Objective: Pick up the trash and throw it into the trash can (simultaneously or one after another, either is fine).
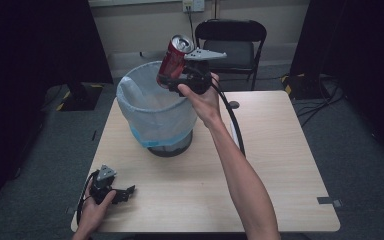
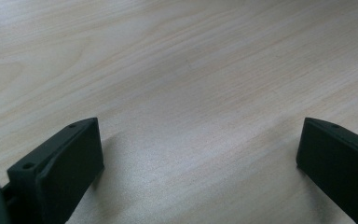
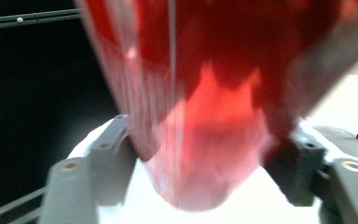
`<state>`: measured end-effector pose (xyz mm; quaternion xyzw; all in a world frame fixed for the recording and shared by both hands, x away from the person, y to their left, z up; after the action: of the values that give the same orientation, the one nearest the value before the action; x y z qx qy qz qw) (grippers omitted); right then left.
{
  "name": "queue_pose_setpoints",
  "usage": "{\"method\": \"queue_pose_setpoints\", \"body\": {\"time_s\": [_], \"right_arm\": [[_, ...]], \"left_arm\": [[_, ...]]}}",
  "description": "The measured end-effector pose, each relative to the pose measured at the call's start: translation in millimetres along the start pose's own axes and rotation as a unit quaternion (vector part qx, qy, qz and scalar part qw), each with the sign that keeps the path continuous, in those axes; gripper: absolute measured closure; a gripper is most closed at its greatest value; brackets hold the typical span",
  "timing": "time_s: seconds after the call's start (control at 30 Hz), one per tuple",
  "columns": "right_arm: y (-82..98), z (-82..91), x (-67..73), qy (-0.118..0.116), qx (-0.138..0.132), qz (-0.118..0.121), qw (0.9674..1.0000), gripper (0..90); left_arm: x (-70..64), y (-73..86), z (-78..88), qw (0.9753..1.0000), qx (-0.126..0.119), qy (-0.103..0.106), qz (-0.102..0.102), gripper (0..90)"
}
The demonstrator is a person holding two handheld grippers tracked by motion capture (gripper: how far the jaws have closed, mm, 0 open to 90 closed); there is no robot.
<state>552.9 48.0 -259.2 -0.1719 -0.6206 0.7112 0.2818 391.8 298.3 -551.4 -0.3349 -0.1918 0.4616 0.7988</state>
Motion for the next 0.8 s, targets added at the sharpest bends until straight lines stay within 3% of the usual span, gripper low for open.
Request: {"method": "queue_pose_setpoints", "body": {"time_s": [0.13, 0.43, 0.8], "right_arm": [[-1.8, -1.9, -1.0, 0.002, 0.007, -0.004, 1.0, 26.3], [-8.6, -4.1, 8.6, -0.002, 0.009, 0.011, 0.9999, 26.4], [0.6, 9.2, -4.8, 0.018, 0.013, 0.011, 0.9997, 26.5]], "left_arm": [[0.0, 0.0, 0.0, 1.0, 0.0, 0.0, 0.0, 0.0], [-0.1, 0.1, 0.1, 1.0, -0.001, -0.001, 0.0, 0.1], [-0.1, 0.1, 0.1, 1.0, -0.001, 0.0, 0.0, 0.1]]}}
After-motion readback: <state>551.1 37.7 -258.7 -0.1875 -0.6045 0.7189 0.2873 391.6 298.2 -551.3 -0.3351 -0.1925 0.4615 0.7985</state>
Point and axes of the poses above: each handheld gripper's, and its own axes: z roughly backward along the jaws, y roughly out of its underside, x roughly to its left, the point moved 7 cm from there along -z, roughly forward along the jaws
